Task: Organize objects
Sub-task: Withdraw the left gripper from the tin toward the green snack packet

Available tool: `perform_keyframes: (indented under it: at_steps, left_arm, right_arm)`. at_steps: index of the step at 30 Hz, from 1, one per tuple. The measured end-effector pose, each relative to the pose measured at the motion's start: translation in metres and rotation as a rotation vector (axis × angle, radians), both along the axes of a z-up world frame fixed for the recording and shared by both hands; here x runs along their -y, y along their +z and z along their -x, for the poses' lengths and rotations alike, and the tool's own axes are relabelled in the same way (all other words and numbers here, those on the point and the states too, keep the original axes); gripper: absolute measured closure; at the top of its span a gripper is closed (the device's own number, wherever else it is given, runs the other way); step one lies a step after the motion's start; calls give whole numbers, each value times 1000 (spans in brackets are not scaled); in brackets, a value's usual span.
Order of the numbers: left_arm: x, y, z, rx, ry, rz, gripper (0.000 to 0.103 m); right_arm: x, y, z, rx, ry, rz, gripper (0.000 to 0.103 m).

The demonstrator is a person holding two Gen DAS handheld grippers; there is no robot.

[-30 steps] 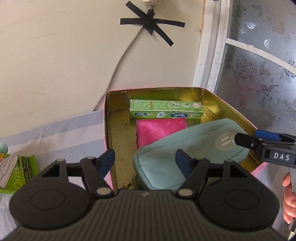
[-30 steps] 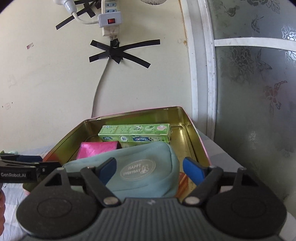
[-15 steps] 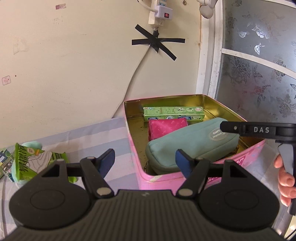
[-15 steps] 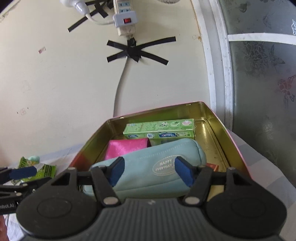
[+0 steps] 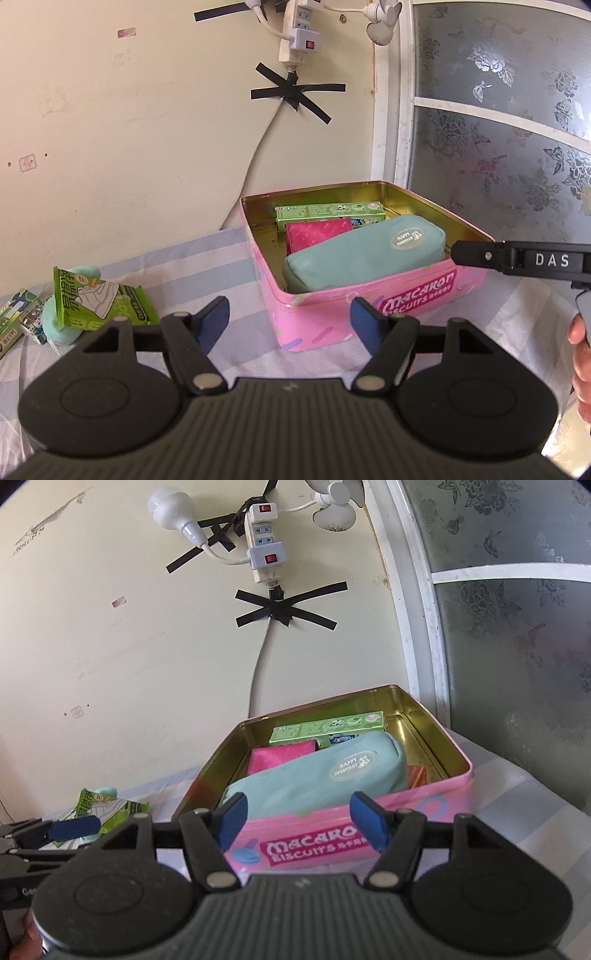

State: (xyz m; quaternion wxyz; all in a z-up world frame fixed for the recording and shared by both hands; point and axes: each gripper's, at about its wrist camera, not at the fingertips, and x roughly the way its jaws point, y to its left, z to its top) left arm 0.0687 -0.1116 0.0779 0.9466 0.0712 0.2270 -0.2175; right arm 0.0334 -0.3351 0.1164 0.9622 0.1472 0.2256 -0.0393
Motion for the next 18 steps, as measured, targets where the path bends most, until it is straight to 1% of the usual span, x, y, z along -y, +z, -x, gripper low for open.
perform_keyframes:
  at_steps: [7,18]
  left_arm:
    - [-26,-12,6,-13,29,-8,29]
    - [-81,-30,-10,-61,121,13,29]
  right_arm:
    - [-23,-2,1,-26,35,0,39]
    - [-76,-2,-19,-59,111,65,39]
